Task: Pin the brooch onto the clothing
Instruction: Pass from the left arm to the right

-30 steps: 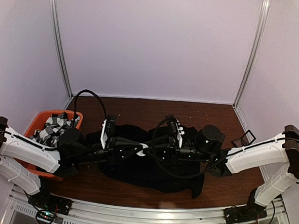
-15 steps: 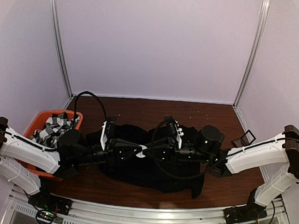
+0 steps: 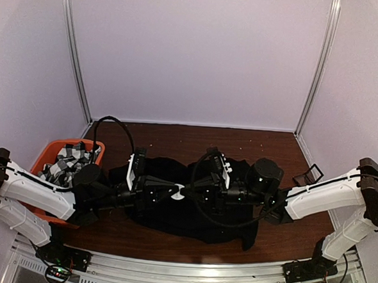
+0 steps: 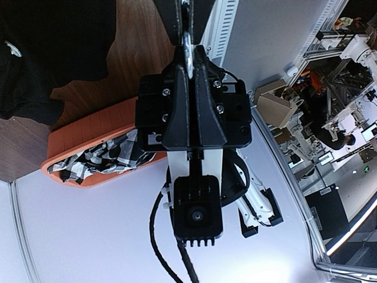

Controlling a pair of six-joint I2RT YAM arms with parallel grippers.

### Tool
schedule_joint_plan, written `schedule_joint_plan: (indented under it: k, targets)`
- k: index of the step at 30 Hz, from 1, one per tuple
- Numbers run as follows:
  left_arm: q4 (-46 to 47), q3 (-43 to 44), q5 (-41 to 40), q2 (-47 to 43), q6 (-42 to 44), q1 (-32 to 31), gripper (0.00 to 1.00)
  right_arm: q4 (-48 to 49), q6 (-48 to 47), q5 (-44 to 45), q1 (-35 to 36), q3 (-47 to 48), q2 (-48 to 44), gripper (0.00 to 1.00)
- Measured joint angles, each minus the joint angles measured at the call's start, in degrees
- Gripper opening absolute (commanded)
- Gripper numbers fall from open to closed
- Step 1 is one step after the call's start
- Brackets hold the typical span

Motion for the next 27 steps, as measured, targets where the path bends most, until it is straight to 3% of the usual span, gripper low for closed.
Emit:
schedule_joint_plan:
  k: [1, 3, 4, 7, 11, 13, 20, 27]
  targets:
    - [0.0, 0.0, 0.0, 0.0, 0.0, 0.0, 0.01, 0.0, 0.0, -0.1, 0.0, 0.0, 0.0, 0.0]
    - [0.0, 0.0, 0.0, -0.2, 0.0, 0.0, 0.13, 0.0, 0.0, -0.1, 0.0, 0.0, 0.0, 0.0]
    - [-0.1, -0.1, 0.0, -0.2, 0.1, 0.0, 0.21, -0.1, 0.0, -0.1, 0.0, 0.1, 0.0, 0.0]
    - [-0.3, -0.2, -0.3, -1.0, 0.7, 0.0, 0.58, -3.1, -0.2, -0.1, 0.0, 1.4, 0.0, 0.0]
    - [-2.5, -0.2, -1.4, -4.0, 1.5, 0.1, 0.8, -11.7, -1.7, 0.2, 0.0, 5.4, 0.0, 0.0]
    - [-5.4, -0.1, -2.0, -6.3, 2.0, 0.2, 0.96, -17.6, -3.3, 0.9, 0.0, 7.8, -0.2, 0.0]
    - [-23.7, 5.3, -2.8, -13.5, 6.1, 0.5, 0.98, -42.7, -11.9, 3.1, 0.0, 15.5, -3.0, 0.0]
    - [-40.8, 12.9, 4.9, -13.0, 11.2, 0.6, 0.98, -61.7, -20.1, 3.9, 0.0, 22.5, -3.4, 0.0]
